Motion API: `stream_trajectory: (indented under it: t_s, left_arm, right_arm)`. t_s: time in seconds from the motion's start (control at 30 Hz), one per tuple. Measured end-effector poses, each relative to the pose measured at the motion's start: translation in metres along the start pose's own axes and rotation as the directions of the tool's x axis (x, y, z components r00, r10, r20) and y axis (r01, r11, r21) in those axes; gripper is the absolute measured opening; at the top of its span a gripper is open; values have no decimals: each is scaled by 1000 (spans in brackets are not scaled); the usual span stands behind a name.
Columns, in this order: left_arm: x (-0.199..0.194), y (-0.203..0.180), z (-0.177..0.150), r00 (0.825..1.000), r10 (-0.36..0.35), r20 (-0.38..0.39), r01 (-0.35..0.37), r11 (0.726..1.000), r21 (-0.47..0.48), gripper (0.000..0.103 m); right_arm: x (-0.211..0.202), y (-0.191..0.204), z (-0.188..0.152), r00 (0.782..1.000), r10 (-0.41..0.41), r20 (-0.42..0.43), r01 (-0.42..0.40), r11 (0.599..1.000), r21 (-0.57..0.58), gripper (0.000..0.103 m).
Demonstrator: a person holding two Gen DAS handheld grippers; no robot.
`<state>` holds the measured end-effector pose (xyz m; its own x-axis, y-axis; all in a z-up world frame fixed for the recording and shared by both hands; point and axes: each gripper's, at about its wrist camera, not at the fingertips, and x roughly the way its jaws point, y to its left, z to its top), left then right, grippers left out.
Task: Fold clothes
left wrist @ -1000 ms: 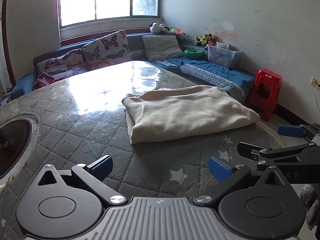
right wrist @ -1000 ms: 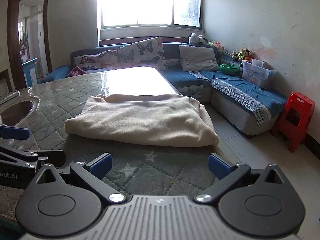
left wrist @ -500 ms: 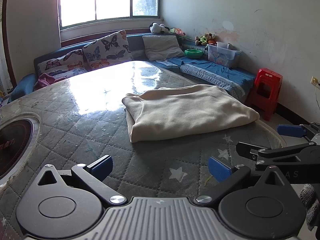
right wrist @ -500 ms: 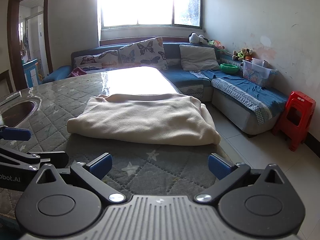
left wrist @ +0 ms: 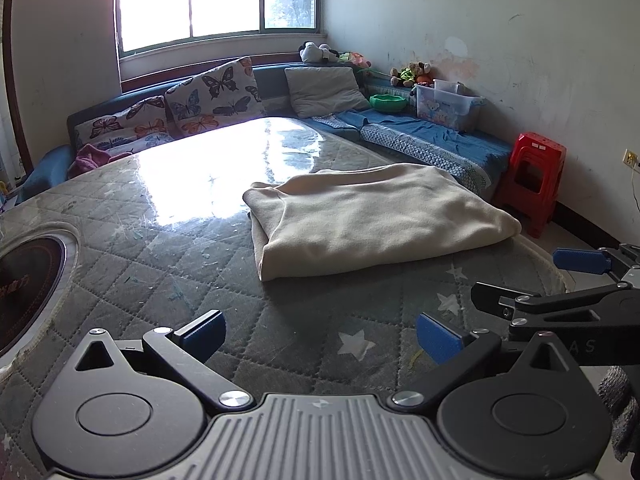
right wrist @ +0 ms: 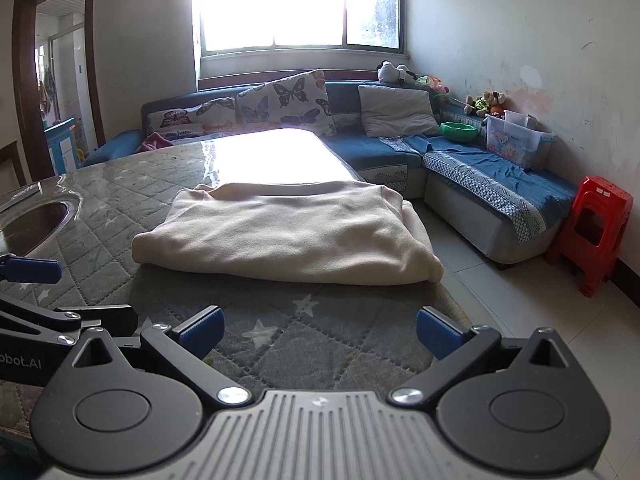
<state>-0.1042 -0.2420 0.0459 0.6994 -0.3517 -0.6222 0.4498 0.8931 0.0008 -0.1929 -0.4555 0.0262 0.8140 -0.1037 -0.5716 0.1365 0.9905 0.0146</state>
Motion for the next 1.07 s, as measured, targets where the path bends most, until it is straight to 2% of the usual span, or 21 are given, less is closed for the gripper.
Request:
stream_trajectory:
  t_s: [1.07]
  left_arm:
    - [12, 7, 3, 1000, 9, -23, -9, 1000, -13, 103]
  right_arm:
    - [14, 4, 4, 999, 7, -31, -7, 1000, -2, 103]
